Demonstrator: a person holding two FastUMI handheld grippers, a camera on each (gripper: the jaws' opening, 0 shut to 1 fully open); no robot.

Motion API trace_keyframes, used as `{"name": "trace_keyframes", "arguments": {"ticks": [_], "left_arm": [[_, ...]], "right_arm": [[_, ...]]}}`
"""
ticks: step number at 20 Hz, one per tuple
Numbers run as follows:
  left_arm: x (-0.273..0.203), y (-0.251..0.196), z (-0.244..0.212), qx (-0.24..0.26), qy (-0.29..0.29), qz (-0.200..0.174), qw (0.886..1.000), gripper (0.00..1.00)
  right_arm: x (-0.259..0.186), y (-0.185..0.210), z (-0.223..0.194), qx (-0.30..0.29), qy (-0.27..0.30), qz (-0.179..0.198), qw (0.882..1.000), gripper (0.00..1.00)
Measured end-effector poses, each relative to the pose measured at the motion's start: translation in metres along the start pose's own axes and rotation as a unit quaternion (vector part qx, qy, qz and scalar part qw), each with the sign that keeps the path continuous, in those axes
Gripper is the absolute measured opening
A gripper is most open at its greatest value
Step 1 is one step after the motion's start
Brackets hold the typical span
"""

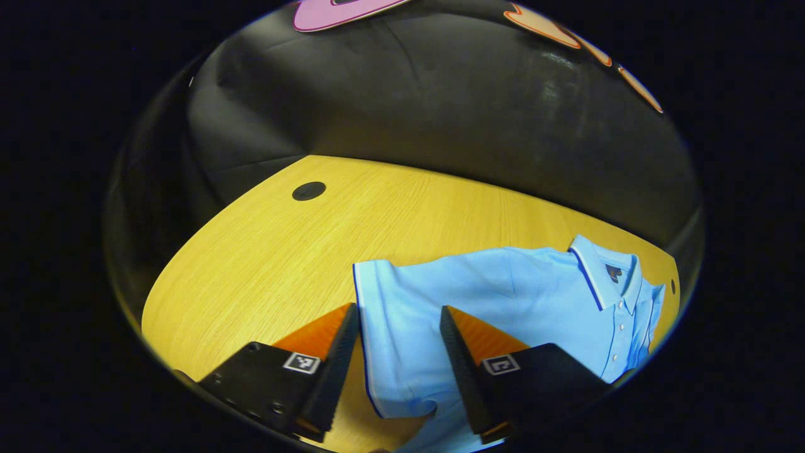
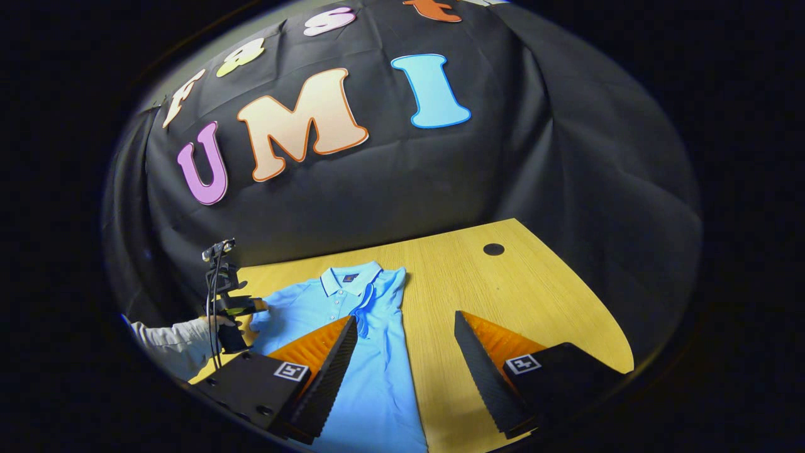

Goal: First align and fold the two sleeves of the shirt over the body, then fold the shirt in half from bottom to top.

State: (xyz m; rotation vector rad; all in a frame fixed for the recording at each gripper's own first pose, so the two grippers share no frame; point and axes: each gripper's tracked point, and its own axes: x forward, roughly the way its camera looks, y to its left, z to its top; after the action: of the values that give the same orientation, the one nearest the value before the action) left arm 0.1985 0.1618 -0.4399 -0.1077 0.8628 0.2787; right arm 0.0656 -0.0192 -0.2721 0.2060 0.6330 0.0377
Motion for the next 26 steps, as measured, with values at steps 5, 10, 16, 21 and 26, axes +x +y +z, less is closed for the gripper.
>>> {"name": "trace_keyframes", "arguments": {"ticks": [5,10,16,21,26], "left_arm": [[0.000,-0.016,0.006,-0.013,-0.007,-0.033,0.999,0.10],[-0.017,-0.045,0.010,0.010,0.001,-0.041,0.999,0.00],[-0.048,-0.109,0.031,0.031,-0.029,-0.101,0.994,0.00],[-0.060,-0.154,0.020,0.048,-0.022,-0.126,0.991,0.00],[-0.060,-0.183,0.001,0.056,-0.010,-0.143,0.988,0.00]], "right_arm": [[-0.003,0.001,-0.002,0.009,0.000,0.002,1.000,0.97],[-0.015,-0.008,0.009,0.013,-0.013,-0.005,1.000,0.97],[-0.031,-0.018,0.012,0.012,-0.023,-0.008,1.000,0.98],[-0.043,-0.029,0.008,0.014,-0.020,-0.016,1.000,0.97],[-0.051,-0.042,0.008,0.018,-0.022,-0.025,0.999,0.97]]}}
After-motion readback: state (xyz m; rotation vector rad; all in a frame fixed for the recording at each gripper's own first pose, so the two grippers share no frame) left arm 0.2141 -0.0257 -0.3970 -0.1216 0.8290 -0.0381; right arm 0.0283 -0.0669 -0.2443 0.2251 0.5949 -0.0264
